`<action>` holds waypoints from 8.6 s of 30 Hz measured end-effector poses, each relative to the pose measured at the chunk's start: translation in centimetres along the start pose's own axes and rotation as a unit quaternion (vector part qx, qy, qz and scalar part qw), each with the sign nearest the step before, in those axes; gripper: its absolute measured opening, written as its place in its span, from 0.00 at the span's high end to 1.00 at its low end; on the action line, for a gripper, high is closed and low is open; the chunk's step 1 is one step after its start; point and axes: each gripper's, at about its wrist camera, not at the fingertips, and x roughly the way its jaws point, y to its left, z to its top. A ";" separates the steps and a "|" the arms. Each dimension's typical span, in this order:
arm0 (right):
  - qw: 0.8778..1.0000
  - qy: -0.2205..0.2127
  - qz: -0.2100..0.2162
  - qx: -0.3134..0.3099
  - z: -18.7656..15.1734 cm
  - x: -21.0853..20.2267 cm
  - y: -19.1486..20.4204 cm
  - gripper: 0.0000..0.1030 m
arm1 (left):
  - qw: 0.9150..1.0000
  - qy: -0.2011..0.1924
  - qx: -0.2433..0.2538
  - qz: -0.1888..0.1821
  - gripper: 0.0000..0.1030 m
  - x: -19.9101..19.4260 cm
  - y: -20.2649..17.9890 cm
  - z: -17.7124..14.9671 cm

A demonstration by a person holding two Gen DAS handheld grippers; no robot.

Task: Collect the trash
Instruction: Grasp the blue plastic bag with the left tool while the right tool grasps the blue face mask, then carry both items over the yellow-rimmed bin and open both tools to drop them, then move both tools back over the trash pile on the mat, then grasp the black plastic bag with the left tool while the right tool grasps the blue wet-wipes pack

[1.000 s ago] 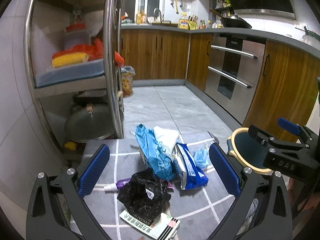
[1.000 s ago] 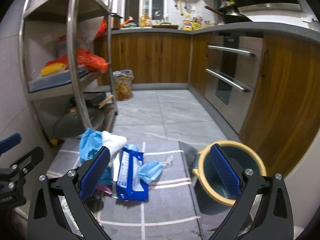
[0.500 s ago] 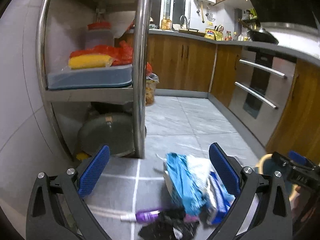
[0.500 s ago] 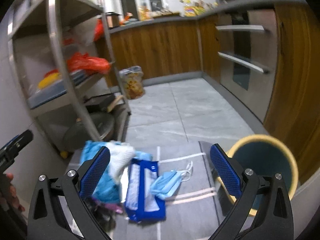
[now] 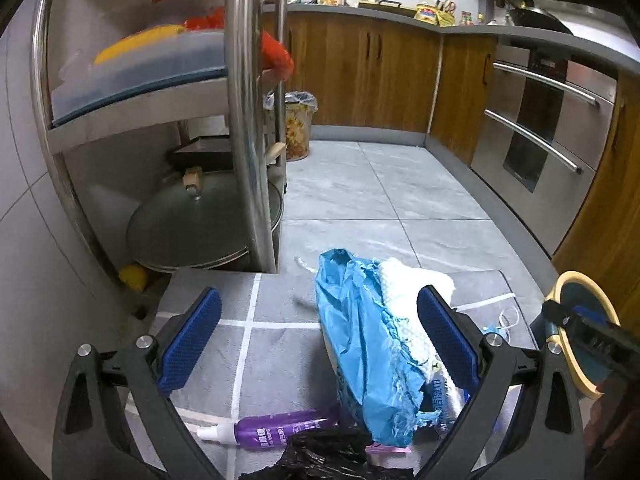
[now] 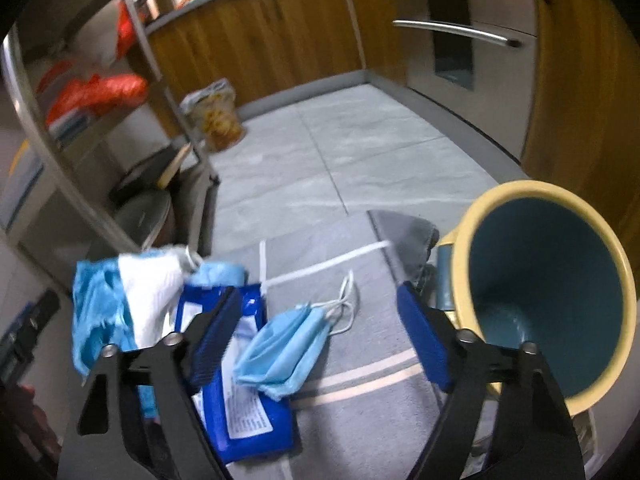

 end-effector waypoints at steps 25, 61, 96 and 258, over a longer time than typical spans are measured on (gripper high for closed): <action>0.989 0.123 0.068 0.054 -2.7 6.4 1.1 0.93 | 0.996 0.070 0.045 -0.043 0.86 4.0 -2.6 -1.8; 0.996 -0.074 0.013 0.044 9.5 -11.0 -9.1 0.95 | 0.980 -0.125 0.028 -0.154 0.92 -7.2 -10.2 6.9; 0.980 0.020 -0.123 0.155 4.4 -6.0 -24.9 0.87 | 0.929 0.039 0.160 -0.332 0.68 1.3 -32.2 -2.6; 0.978 0.181 0.042 -0.093 -3.3 2.5 1.7 0.97 | 0.984 0.114 0.096 -0.097 0.86 -2.6 -3.1 -4.0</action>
